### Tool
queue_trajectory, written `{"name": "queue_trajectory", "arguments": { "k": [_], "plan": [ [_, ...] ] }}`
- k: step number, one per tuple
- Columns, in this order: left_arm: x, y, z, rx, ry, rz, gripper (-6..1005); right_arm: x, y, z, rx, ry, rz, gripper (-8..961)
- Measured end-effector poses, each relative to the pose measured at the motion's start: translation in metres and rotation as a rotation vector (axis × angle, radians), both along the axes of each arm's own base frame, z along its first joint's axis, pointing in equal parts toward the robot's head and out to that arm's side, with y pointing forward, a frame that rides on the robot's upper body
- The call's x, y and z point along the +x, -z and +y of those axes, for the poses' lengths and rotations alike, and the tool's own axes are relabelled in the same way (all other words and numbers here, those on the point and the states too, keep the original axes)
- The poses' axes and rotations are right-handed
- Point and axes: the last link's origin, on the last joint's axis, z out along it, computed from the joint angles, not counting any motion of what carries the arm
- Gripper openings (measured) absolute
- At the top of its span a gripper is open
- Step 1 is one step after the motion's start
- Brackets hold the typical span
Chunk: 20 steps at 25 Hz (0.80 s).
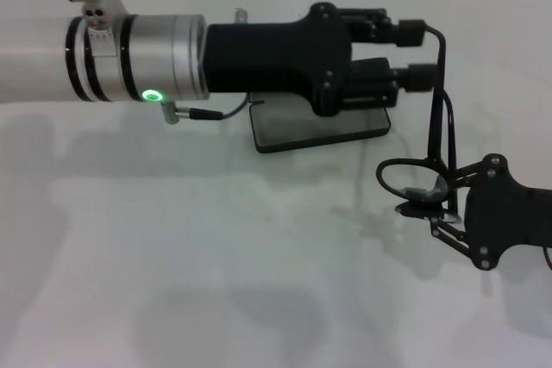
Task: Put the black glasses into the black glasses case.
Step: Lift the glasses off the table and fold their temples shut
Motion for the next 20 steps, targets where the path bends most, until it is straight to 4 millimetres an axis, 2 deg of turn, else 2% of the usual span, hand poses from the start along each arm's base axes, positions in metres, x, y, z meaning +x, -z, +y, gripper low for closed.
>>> {"name": "queue_trajectory", "arguments": {
  "k": [7, 14, 20],
  "plan": [
    [0.002, 0.014, -0.007, -0.096, 0.031, 0.1, 533, -0.01, 0.005, 0.002, -0.034, -0.033, -0.013, 106],
    [0.006, 0.033, -0.001, -0.179, -0.031, 0.262, 532, -0.012, 0.004, 0.001, -0.035, -0.052, -0.019, 107],
    [0.011, 0.034, 0.001, -0.199, -0.035, 0.279, 532, -0.01, 0.003, -0.001, -0.033, -0.051, -0.022, 108]
  ]
}}
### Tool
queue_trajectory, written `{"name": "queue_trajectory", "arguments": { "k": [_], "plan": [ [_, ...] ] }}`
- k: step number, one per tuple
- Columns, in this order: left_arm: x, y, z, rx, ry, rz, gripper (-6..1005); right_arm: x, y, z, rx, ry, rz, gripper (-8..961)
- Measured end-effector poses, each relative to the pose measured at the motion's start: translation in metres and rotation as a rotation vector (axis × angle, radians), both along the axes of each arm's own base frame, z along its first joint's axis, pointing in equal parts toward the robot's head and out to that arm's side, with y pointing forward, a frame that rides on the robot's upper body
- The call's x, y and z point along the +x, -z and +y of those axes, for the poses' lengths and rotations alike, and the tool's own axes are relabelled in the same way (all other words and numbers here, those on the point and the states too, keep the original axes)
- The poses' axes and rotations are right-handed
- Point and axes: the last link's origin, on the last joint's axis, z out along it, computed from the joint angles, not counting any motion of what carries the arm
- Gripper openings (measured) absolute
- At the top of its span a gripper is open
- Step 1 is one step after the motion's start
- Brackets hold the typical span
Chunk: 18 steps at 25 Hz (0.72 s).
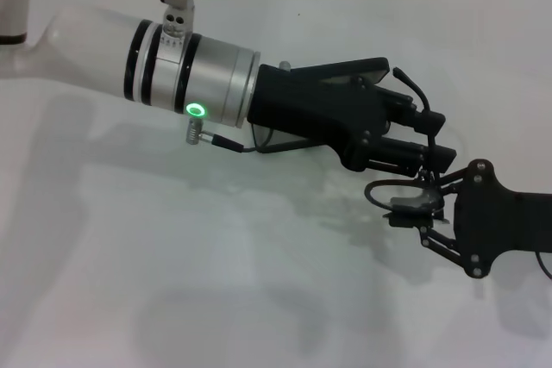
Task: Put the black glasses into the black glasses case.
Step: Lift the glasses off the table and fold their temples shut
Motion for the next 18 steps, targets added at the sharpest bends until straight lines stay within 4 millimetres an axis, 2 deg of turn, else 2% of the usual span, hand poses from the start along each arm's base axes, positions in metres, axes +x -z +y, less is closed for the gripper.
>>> {"name": "queue_trajectory", "arguments": {
  "k": [5, 11, 15, 18],
  "plan": [
    [0.0, -0.005, 0.003, 0.024, -0.023, -0.033, 532, 0.004, -0.005, -0.006, 0.003, -0.009, 0.004, 108],
    [-0.013, -0.015, 0.009, 0.062, -0.059, -0.031, 532, 0.009, -0.028, -0.03, 0.024, -0.101, 0.081, 109],
    [-0.018, -0.013, 0.009, 0.076, -0.072, -0.008, 533, 0.007, -0.04, -0.048, 0.02, -0.205, 0.17, 110],
    [-0.019, -0.006, 0.009, 0.086, -0.075, 0.008, 533, 0.0, -0.037, -0.054, -0.019, -0.269, 0.213, 110]
  ]
}}
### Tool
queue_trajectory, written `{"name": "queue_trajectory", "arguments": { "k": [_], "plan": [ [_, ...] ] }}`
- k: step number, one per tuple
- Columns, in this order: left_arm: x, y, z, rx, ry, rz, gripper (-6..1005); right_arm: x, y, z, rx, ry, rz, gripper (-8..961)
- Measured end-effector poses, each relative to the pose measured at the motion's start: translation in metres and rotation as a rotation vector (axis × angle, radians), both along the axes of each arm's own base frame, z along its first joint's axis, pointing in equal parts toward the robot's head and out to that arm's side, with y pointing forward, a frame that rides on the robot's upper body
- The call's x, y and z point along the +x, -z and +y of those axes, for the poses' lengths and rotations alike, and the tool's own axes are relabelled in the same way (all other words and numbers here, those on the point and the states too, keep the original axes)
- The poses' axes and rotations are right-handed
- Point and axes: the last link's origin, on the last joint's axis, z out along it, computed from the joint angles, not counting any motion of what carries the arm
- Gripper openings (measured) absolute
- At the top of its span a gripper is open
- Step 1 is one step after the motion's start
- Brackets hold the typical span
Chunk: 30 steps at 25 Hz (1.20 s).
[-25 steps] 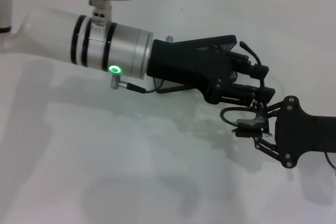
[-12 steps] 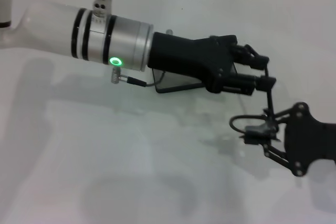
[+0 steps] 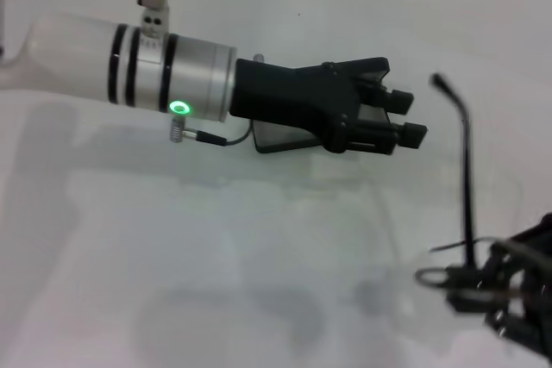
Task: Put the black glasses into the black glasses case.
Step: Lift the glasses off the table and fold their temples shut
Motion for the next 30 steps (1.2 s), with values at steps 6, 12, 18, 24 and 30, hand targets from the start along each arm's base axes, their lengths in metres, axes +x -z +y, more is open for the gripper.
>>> {"name": "queue_trajectory", "arguments": {
  "k": [6, 12, 18, 24, 30],
  "plan": [
    [0.015, 0.011, -0.002, 0.04, 0.053, -0.073, 533, -0.021, 0.027, 0.005, -0.128, -0.059, 0.037, 111],
    [0.021, 0.013, -0.011, 0.096, 0.11, -0.195, 533, -0.017, 0.039, 0.017, -0.166, 0.061, 0.029, 112],
    [0.017, 0.01, -0.02, 0.107, 0.159, -0.234, 532, -0.014, 0.039, 0.027, -0.141, 0.17, 0.053, 112],
    [0.017, 0.013, -0.022, 0.09, 0.181, -0.218, 532, -0.012, 0.041, 0.032, -0.119, 0.205, 0.047, 113],
    [0.017, 0.014, -0.023, 0.083, 0.192, -0.207, 531, -0.011, 0.042, 0.036, -0.115, 0.242, 0.044, 114]
  ]
}}
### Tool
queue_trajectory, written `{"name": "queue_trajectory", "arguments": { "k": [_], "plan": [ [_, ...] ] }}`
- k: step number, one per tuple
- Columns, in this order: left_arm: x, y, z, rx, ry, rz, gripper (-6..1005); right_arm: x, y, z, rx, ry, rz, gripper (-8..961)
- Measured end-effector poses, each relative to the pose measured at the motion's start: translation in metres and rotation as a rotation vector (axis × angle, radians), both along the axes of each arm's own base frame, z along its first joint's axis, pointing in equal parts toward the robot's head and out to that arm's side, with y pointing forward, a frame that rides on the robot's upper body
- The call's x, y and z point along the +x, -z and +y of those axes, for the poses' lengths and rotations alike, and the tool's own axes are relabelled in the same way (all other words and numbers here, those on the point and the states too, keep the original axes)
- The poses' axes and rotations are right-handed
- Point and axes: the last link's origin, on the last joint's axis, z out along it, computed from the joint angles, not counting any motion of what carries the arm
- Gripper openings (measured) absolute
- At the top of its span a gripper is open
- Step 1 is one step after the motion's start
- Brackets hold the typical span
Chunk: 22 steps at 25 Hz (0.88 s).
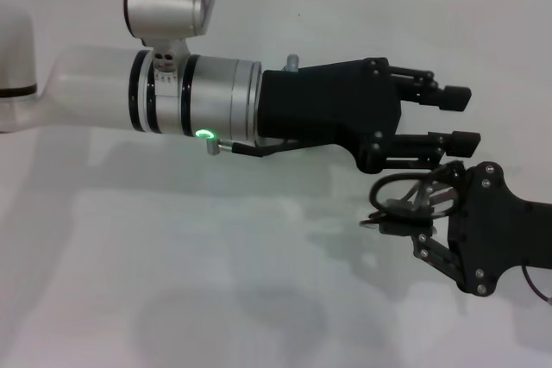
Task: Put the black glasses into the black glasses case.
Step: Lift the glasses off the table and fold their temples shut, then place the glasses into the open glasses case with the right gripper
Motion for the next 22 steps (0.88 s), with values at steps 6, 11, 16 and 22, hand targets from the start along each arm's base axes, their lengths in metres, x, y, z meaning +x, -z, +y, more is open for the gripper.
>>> {"name": "queue_trajectory", "arguments": {
  "k": [6, 11, 16, 22],
  "plan": [
    [-0.001, 0.0, -0.001, 0.009, 0.007, 0.001, 531, 0.002, 0.0, 0.001, -0.001, 0.009, -0.009, 115],
    [-0.021, -0.017, 0.019, 0.193, -0.137, -0.075, 532, 0.013, 0.001, 0.008, 0.059, 0.073, -0.074, 115],
    [-0.044, -0.039, 0.03, 0.348, -0.271, -0.15, 535, 0.013, 0.01, 0.029, 0.199, 0.141, -0.216, 116],
    [-0.061, -0.053, 0.032, 0.416, -0.333, -0.174, 540, -0.02, 0.038, 0.059, 0.41, 0.182, -0.442, 117]
  ]
}}
